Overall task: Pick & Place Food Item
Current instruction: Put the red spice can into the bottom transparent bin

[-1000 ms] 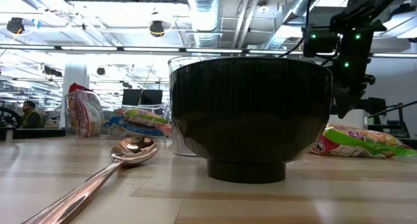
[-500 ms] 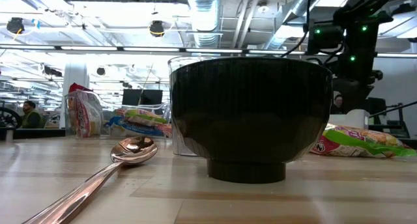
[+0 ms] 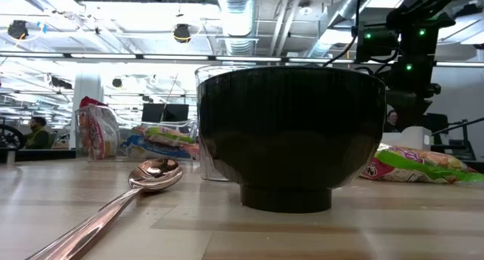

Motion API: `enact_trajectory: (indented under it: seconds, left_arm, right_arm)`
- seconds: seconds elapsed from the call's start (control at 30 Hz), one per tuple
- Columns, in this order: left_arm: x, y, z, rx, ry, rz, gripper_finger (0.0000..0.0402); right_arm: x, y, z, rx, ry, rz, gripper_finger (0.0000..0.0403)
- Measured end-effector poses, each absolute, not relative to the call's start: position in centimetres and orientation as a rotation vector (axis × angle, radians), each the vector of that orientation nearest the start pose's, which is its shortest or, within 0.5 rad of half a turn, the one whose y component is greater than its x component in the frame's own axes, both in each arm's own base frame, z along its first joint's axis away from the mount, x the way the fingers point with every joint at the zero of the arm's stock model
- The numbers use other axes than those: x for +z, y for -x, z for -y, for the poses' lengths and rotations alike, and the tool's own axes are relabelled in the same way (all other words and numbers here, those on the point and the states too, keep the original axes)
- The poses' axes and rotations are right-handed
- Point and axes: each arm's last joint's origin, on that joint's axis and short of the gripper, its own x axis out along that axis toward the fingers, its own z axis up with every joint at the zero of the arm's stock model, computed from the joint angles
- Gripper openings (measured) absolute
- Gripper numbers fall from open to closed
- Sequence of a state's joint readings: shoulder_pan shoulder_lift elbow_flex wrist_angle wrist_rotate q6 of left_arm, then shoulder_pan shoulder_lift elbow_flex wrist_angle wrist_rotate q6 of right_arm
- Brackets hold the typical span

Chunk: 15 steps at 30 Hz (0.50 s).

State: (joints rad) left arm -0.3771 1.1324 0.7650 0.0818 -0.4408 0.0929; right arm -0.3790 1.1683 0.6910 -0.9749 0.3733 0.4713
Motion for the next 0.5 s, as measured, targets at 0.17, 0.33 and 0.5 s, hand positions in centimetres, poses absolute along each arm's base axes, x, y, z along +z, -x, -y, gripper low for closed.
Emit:
enact_trajectory:
  seconds: [0.17, 0.33, 0.5]
  left_arm:
    - [28.4, -23.5, 8.0, 0.051, -0.206, -0.265, 0.0257]
    - [28.4, -23.5, 8.0, 0.051, -0.206, -0.265, 0.0257]
    - [28.4, -23.5, 8.0, 0.051, -0.206, -0.265, 0.0257]
  right_arm:
    - [19.4, -15.5, 7.6, -1.019, -0.329, -1.294, 0.0000]
    - [19.9, -15.1, 7.6, -1.068, -0.319, -1.250, 0.0000]
    - [21.4, -14.2, 7.2, -1.096, -0.315, -1.141, 0.0000]
